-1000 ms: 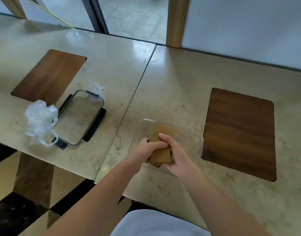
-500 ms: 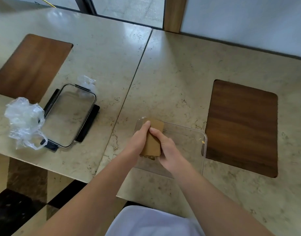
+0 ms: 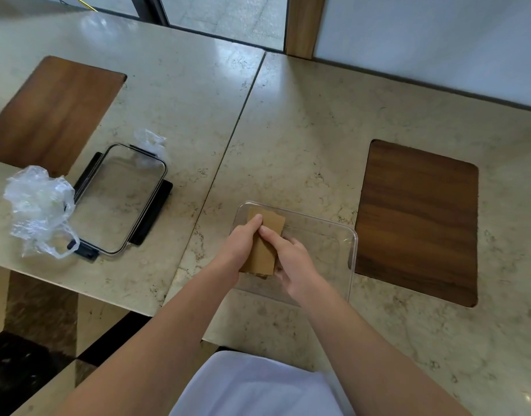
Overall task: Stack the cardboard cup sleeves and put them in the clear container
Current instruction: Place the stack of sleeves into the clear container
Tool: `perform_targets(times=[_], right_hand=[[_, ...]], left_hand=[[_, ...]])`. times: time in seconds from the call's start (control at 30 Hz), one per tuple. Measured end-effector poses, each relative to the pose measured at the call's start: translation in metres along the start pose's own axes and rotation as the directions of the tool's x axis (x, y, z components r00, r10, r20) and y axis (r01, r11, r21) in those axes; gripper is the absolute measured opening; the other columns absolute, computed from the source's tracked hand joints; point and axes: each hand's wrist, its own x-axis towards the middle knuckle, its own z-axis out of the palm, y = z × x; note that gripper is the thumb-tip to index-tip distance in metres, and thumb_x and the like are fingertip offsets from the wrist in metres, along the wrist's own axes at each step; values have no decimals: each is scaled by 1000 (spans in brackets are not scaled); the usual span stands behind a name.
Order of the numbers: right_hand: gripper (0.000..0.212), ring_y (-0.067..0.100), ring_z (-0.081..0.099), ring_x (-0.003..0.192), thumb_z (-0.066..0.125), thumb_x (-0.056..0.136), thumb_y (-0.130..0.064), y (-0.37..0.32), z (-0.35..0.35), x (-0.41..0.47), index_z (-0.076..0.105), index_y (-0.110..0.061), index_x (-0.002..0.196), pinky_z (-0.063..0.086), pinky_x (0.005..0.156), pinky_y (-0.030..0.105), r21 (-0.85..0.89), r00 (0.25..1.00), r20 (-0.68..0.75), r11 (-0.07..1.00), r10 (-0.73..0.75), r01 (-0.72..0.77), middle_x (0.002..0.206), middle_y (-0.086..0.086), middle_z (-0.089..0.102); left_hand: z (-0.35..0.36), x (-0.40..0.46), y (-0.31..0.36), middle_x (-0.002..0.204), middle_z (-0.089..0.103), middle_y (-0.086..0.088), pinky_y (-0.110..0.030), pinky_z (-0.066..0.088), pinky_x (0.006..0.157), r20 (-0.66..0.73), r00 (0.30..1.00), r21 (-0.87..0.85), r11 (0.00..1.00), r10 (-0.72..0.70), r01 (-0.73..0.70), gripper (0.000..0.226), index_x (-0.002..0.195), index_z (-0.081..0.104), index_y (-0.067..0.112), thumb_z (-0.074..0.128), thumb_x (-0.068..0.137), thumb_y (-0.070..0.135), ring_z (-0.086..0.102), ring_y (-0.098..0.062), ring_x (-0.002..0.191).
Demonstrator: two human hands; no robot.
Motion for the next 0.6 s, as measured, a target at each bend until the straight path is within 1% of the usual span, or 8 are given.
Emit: perform_targets(times=[0.03, 0.1, 0.17, 0.2, 0.27, 0.4, 0.43, 0.6], right_hand=[[64, 25, 74, 101, 92, 72, -39, 1, 0, -1, 63, -14, 123, 61, 92, 45, 2, 1000, -11, 1000, 5, -5, 110, 7, 78], [68, 25, 73, 102, 91, 73, -40, 3, 3, -3, 59, -13, 127, 61, 93, 45, -7, 1000, -25, 1000, 4, -4, 112, 7, 76], [67, 23, 73, 101, 90, 75, -41, 4, 5, -5, 59, -13, 128, 61, 91, 42, -17, 1000, -29, 1000, -3, 3, 111, 6, 76], [66, 23, 73, 101, 89, 76, -41, 4, 5, -5, 59, -14, 128, 62, 88, 40, -23, 1000, -28, 1000, -6, 6, 110, 5, 76], [68, 23, 72, 101, 89, 75, -42, 2, 5, -7, 58, -14, 129, 62, 87, 39, -27, 1000, -26, 1000, -8, 7, 112, 6, 75], [86, 27, 69, 110, 89, 61, -50, -2, 2, -10, 52, -13, 130, 55, 101, 48, -68, 1000, -25, 998, -11, 9, 118, 9, 72], [87, 27, 68, 111, 89, 59, -51, -3, 2, -11, 52, -14, 128, 53, 104, 49, -86, 1000, -21, 996, -21, 20, 118, 8, 71], [71, 22, 61, 114, 87, 73, -50, -11, -3, -13, 51, -19, 125, 46, 109, 45, -138, 999, -37, 990, -29, 23, 118, 2, 66]], left_hand=[[0, 0, -1, 119, 70, -11, -46, 60, 89, -11, 1000, 25, 1000, -4, 4, 55, 130, 62, 15, 52, 100, 60, 70, -29, 106], [0, 0, -2, 121, 65, -8, -40, 56, 78, -46, 999, 78, 997, -1, 4, 61, 138, 51, 15, 50, 99, 62, 65, -25, 106], [1, 0, -3, 112, 61, -2, -34, 48, 67, -73, 997, 135, 991, 24, -14, 63, 141, 47, 14, 46, 101, 62, 61, -18, 98], [0, 1, -3, 106, 58, 2, -32, 44, 64, -83, 996, 161, 987, 42, -28, 63, 141, 46, 14, 44, 102, 62, 58, -14, 94], [1, 2, -4, 101, 54, 7, -30, 41, 63, -102, 992, 198, 978, 81, -59, 60, 140, 46, 14, 43, 102, 60, 54, -9, 90], [1, -1, -5, 103, 56, 10, -30, 41, 65, -108, 980, 243, 960, 170, -139, 52, 132, 49, 20, 45, 100, 61, 54, -7, 92], [1, -3, -4, 103, 57, 10, -29, 41, 65, -105, 975, 259, 952, 196, -163, 49, 130, 49, 22, 45, 100, 61, 55, -6, 92], [2, -5, 2, 106, 61, 5, -31, 40, 64, -106, 964, 318, 927, 244, -200, 35, 122, 51, 26, 43, 103, 54, 55, -8, 91]])
